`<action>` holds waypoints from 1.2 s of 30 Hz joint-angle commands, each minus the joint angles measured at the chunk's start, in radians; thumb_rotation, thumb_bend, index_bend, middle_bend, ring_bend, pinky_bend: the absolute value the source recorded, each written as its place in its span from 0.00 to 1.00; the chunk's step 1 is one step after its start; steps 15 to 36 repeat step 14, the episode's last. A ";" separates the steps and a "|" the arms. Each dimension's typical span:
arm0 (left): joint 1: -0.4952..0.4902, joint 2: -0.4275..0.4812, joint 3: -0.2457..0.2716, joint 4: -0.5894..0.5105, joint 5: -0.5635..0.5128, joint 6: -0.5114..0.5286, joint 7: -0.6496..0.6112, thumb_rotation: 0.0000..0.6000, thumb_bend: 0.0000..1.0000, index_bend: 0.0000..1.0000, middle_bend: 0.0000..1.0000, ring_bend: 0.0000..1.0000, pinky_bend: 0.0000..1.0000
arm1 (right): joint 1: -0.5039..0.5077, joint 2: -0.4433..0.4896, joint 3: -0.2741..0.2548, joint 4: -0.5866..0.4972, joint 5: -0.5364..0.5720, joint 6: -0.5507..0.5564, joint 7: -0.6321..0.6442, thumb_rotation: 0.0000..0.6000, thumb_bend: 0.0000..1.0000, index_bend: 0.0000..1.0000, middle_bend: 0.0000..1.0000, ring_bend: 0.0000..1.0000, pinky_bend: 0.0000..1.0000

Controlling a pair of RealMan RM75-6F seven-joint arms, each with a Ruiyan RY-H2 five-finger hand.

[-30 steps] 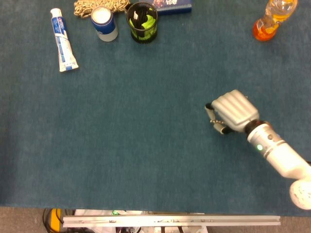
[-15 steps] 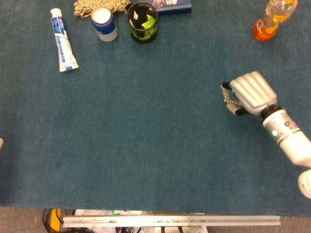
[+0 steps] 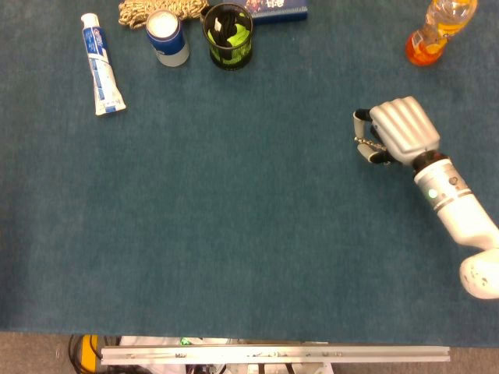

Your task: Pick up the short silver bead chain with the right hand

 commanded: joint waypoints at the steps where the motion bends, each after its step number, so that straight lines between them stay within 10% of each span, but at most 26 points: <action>1: 0.003 0.001 0.001 0.000 0.001 0.003 -0.001 1.00 0.17 0.00 0.00 0.00 0.00 | 0.004 -0.020 0.009 0.026 0.004 -0.016 0.003 1.00 0.53 0.66 1.00 1.00 1.00; 36: 0.006 -0.003 -0.004 0.004 -0.001 0.004 -0.001 1.00 0.17 0.00 0.00 0.00 0.00 | -0.005 -0.044 0.022 0.074 0.009 -0.042 0.006 1.00 0.53 0.67 1.00 1.00 1.00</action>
